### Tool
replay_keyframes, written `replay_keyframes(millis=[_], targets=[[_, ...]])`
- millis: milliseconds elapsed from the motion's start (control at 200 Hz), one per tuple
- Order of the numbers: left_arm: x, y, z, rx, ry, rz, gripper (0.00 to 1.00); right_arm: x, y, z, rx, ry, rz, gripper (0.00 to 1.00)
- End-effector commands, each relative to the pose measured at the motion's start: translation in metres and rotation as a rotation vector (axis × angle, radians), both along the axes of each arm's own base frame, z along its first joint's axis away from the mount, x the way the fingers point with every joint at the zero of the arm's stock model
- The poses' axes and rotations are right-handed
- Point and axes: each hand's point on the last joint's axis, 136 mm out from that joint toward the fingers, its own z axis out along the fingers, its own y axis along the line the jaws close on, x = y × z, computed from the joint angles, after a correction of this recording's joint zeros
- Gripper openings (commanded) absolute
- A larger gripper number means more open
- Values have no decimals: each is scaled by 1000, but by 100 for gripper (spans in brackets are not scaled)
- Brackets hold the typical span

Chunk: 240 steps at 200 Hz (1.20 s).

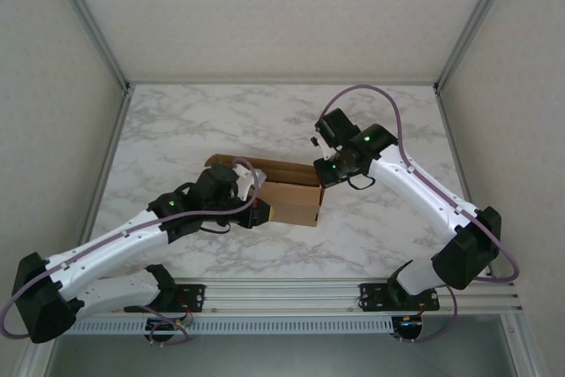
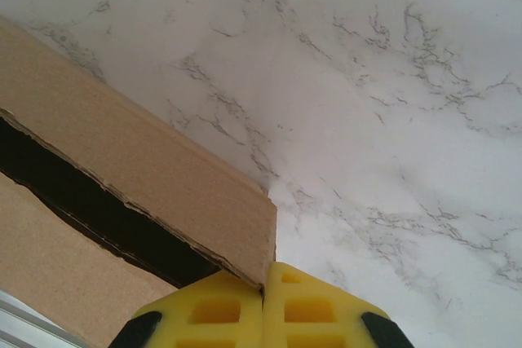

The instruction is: Fold the paper box

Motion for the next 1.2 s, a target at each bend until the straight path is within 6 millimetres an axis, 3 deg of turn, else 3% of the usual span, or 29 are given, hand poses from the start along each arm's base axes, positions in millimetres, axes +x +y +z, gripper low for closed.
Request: replay_keyframes(millis=[0, 235, 431, 541, 716, 996, 1197], targets=[[33, 5, -8, 32, -85, 154, 0, -15, -4, 6, 25, 14, 34, 0], [70, 11, 2, -1, -206, 330, 0, -34, -1, 7, 87, 31, 106, 0], [80, 4, 1, 0, -228, 346, 0, -48, 2, 10, 137, 46, 158, 0], [83, -4, -3, -1, -230, 338, 0, -56, 13, 15, 199, 78, 190, 0], [90, -15, 0, -35, -256, 346, 0, -57, 20, 9, 197, 113, 207, 0], [97, -12, 2, -13, -287, 372, 0, -62, 21, 2, 185, 163, 203, 0], [96, -13, 3, -19, -297, 363, 0, -44, 21, 11, 236, 122, 2, 0]])
